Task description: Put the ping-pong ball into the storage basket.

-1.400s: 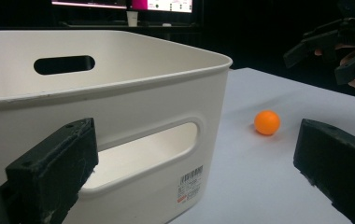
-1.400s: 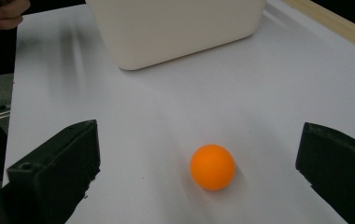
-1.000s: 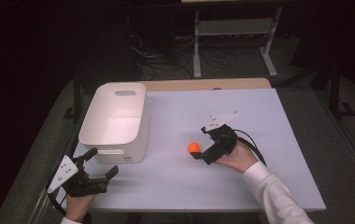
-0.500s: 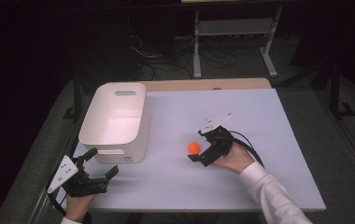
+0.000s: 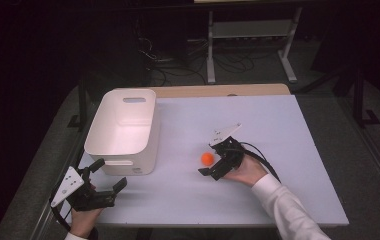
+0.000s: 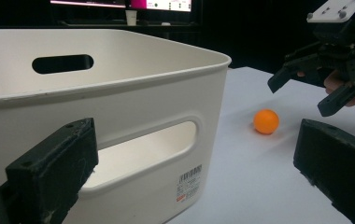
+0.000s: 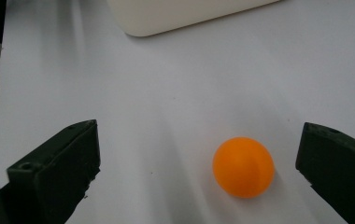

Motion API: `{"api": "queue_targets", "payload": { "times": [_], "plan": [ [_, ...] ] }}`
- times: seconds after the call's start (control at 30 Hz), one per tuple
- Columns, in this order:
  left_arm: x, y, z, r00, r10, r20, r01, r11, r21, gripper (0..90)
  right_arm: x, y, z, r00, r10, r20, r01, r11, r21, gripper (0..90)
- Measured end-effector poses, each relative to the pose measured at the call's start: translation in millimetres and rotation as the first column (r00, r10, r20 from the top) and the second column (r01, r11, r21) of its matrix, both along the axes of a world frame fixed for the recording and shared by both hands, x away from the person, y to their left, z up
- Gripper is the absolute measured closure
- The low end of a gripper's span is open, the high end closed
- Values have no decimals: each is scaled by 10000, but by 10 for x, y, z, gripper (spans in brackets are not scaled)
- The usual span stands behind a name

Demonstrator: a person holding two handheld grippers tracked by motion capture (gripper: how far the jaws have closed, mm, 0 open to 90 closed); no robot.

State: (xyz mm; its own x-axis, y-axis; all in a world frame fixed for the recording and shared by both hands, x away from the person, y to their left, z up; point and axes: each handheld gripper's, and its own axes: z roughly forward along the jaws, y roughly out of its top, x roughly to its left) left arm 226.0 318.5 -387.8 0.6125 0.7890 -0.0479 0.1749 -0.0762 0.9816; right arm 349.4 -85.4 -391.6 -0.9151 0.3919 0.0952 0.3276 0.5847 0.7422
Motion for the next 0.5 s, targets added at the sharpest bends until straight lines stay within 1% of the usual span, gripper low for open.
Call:
{"api": "queue_targets", "payload": {
  "times": [0.03, 0.1, 0.17, 0.2, 0.3, 0.33, 0.37, 0.4, 0.43, 0.5],
  "plan": [
    [0, 0, 0, 10000, -3, -5, 3, 10000, -6, 0, -5, 12, -7, 9999, -38, -101, 38, 10000, 24, 0],
    [2, 3, 0, 10000, -14, 12, 14, 10000, 20, 0, 12, 14, -27, 10000, 41, 0, -41, 10000, -60, 0],
    [0, 1, -1, 10000, -3, -5, 3, 10000, -8, 0, 11, 27, -40, 9999, -42, -150, 41, 10000, -64, 0],
    [1, 2, -1, 10000, -10, 2, 10, 10000, 19, 0, 23, 27, -53, 10000, -18, -75, 17, 9998, -179, 0],
    [2, 3, 0, 10000, -10, 13, 10, 10000, 18, 0, 44, 37, -84, 9999, -33, -150, 29, 9996, -280, 0],
    [2, 2, -1, 10000, -8, 3, 8, 10000, 5, 0, 47, 42, -93, 9996, -95, -255, 89, 9997, -249, 0],
    [2, 3, -1, 10000, -10, 3, 10, 10000, 9, 0, 62, 40, -104, 9998, -65, -171, 59, 9994, -349, 0],
    [2, 2, -1, 10000, -11, 7, 11, 10000, 5, 0, 66, 44, -111, 9995, -104, -287, 95, 9995, -315, 0],
    [2, 2, -1, 10000, -13, 5, 13, 10000, 3, 0, 78, 43, -122, 9996, -130, -256, 120, 9991, -406, 2],
    [2, 2, -1, 10000, -11, -1, 11, 10000, 0, 0, 100, 41, -146, 9992, -71, -387, 56, 9993, -374, 32]
  ]
}}
